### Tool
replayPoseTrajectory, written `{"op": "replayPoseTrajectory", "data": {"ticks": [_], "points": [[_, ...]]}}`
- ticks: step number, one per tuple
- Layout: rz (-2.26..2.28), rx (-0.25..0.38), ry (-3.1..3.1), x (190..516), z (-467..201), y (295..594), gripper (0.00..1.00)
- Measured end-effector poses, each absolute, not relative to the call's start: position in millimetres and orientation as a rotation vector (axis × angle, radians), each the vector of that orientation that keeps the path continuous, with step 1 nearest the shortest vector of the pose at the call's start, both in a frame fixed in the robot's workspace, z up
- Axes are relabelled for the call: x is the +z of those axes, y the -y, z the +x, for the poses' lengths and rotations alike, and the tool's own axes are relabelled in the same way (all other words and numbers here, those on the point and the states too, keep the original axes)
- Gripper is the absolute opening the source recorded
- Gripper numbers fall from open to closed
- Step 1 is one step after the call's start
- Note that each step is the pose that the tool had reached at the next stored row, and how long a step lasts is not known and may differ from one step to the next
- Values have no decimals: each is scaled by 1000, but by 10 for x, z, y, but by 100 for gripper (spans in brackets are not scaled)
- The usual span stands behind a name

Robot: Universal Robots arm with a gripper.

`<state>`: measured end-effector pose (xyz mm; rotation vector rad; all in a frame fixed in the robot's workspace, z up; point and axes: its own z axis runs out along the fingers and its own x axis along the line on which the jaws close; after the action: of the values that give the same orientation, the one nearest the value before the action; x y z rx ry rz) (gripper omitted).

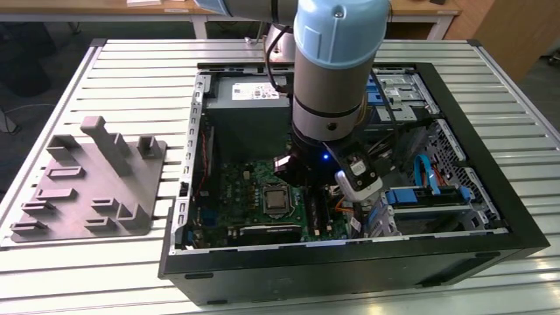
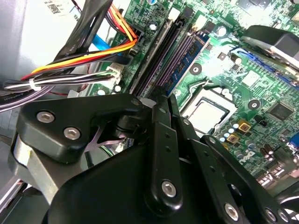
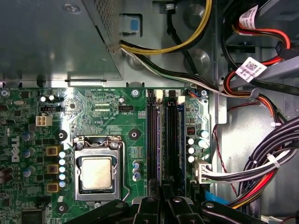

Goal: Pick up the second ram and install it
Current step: 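Insert the second ram into the second slot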

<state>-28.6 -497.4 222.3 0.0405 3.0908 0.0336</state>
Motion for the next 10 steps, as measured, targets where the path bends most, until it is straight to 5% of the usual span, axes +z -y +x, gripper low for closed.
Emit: {"op": "replayPoseTrajectory", "data": {"ticks": [10], "points": [[21, 34, -3091, 2205, -274, 4969, 14]]}}
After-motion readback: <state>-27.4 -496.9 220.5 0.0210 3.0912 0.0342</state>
